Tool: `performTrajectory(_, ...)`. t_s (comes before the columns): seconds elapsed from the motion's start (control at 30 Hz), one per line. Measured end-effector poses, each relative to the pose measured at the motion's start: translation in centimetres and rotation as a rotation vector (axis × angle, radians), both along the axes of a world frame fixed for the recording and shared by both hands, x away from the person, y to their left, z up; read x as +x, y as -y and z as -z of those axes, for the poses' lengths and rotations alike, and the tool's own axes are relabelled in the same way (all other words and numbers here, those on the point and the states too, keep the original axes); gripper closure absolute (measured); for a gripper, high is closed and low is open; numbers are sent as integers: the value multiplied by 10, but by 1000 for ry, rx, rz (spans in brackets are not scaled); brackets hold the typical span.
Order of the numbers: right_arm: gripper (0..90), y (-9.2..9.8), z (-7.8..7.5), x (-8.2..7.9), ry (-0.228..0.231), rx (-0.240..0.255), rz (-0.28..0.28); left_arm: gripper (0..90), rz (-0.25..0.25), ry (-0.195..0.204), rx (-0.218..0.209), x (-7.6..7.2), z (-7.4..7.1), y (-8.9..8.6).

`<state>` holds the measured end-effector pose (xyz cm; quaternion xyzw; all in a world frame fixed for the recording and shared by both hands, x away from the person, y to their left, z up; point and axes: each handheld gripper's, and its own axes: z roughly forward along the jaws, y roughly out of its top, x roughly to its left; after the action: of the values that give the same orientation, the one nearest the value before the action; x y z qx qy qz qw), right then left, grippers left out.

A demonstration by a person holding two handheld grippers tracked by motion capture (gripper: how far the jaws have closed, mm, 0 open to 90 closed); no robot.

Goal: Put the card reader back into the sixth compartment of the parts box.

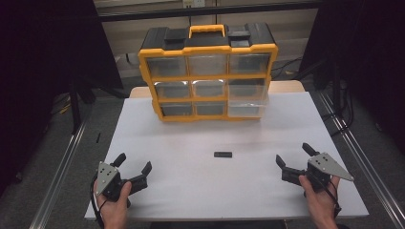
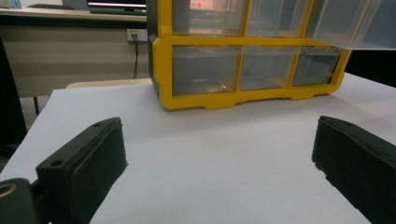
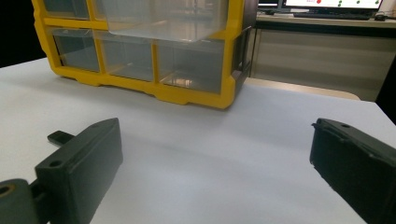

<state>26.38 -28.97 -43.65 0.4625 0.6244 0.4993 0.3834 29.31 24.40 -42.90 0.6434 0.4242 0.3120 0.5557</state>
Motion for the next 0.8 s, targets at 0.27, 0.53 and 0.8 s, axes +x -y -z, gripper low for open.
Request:
performTrajectory(0.27,34,0,1,2,-45,-2,-65,28,18,-14,-8,0,-1,2)
performTrajectory(0.53,26,-5,0,5,-101,6,-149,28,22,-16,-4,1,0,4)
performTrajectory(0.8,22,-15,-1,8,-124,2,-199,29,39,-10,-9,0,-1,4)
